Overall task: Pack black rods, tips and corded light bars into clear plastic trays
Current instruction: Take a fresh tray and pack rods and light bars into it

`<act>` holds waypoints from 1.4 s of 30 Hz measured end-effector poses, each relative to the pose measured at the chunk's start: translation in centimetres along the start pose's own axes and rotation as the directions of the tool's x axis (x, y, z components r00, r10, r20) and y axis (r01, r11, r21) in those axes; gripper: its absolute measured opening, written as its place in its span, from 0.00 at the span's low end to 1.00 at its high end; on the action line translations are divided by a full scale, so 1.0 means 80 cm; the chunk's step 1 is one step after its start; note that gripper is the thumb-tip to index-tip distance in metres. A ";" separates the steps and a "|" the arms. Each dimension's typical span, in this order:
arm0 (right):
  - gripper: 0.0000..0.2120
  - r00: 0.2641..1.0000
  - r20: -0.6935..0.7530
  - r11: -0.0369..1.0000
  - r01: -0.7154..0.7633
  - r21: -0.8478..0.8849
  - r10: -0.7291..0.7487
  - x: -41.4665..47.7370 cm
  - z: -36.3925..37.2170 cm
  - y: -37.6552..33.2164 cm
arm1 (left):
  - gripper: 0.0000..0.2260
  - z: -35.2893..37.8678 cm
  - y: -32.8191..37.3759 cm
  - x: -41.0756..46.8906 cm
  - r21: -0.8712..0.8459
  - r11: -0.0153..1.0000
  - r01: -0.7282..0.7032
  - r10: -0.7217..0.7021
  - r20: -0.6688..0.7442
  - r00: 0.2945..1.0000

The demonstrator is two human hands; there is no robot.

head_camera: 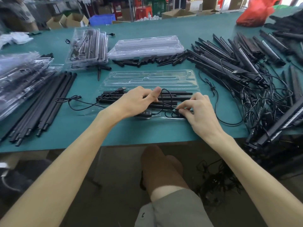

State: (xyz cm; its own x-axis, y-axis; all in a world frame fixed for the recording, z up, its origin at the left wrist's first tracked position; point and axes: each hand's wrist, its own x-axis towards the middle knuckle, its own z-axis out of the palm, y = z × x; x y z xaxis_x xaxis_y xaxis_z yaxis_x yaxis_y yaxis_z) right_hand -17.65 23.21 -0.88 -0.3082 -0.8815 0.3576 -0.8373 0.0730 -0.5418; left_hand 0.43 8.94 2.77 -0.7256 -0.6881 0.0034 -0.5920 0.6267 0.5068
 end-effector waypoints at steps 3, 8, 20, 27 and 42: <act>0.05 1.000 -0.003 1.000 -0.017 0.002 0.017 0.001 0.001 0.000 | 0.40 0.002 0.004 -0.001 0.007 1.000 0.002 -0.002 -0.023 1.000; 0.02 0.999 -0.009 0.999 -0.049 0.010 0.049 0.003 0.001 -0.001 | 0.30 0.012 0.005 -0.003 0.089 0.994 0.065 -0.060 -0.054 0.997; 0.03 1.000 -0.018 0.999 -0.016 0.046 0.017 -0.003 -0.003 -0.003 | 0.33 0.039 0.028 0.004 -0.062 0.974 0.216 -0.224 -0.299 0.927; 0.05 0.998 0.028 0.996 0.061 -0.068 -0.059 -0.008 -0.005 -0.009 | 0.27 0.045 0.036 0.004 0.000 0.960 0.279 -0.260 -0.364 0.894; 0.12 0.994 -0.051 0.975 0.087 -0.205 -0.099 -0.021 0.007 -0.008 | 0.30 0.063 0.045 0.003 0.127 0.941 0.313 -0.241 -0.396 0.886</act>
State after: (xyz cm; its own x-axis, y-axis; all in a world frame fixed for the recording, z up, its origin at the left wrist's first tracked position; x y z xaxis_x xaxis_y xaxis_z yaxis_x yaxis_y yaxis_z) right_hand -16.34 24.34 -1.56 -0.2462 -0.8593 0.4483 -0.9356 0.0899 -0.3415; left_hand -3.64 12.93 0.25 -0.3616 -0.9055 0.2219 -0.8285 0.4213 0.3689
